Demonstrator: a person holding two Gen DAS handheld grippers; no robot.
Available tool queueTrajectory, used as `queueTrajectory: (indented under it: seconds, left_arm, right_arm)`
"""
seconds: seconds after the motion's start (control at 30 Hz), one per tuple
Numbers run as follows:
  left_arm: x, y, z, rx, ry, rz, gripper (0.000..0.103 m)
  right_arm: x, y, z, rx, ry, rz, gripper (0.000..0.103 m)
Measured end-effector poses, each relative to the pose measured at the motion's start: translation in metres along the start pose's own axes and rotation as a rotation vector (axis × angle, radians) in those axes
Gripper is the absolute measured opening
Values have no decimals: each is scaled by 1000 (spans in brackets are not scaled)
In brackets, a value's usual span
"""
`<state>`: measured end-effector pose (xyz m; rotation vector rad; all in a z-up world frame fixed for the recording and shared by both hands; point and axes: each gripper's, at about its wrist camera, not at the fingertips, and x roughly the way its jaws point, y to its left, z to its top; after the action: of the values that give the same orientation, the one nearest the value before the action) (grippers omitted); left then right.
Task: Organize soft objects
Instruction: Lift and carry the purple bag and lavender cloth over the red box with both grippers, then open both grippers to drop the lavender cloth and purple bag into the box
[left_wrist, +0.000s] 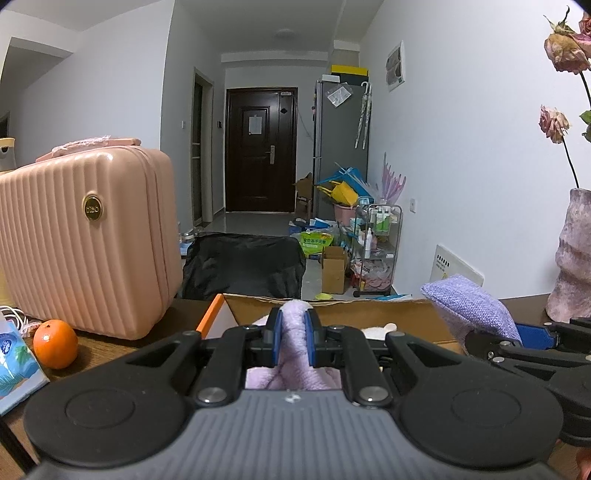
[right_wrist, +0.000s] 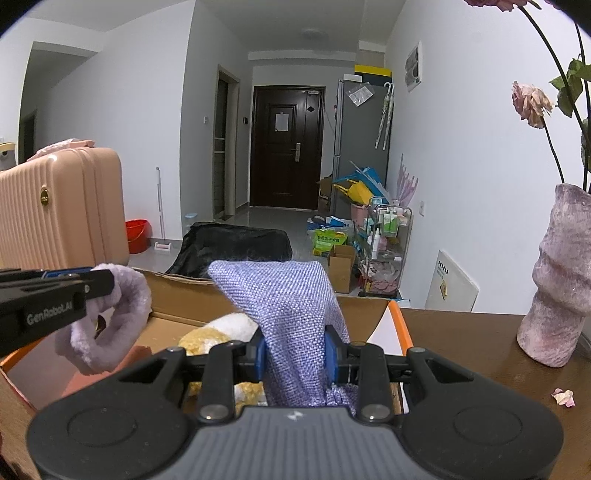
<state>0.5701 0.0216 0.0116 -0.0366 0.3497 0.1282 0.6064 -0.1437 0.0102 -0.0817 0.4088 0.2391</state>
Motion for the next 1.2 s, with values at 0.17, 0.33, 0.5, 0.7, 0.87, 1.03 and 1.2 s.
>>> queueTrajectory:
  seconds: [0.17, 0.33, 0.5, 0.7, 0.87, 1.03, 1.2]
  left_arm:
    - [-1, 0, 0, 5, 4, 11, 19]
    - [-6, 2, 1, -13, -18, 50, 75]
    - [-10, 5, 1, -36, -47, 138, 103]
    - [-8, 10, 3, -53, -38, 141, 103]
    - [-8, 9, 4, -49, -44, 134, 103]
    - [-11, 9, 6, -56, -45, 130, 103]
    - [-24, 9, 8, -63, -60, 117, 103]
  right_arm:
    - [2, 0, 0, 2, 0, -7, 32]
    - [-1, 0, -1, 4, -16, -30, 68]
    - [-7, -3, 0, 21, -48, -51, 103]
    - [-9, -3, 0, 15, -45, -56, 103]
    - [-14, -3, 0, 18, -55, -54, 103]
    - [-21, -4, 1, 13, -63, -52, 103]
    - [-34, -7, 3, 22, -82, -51, 103]
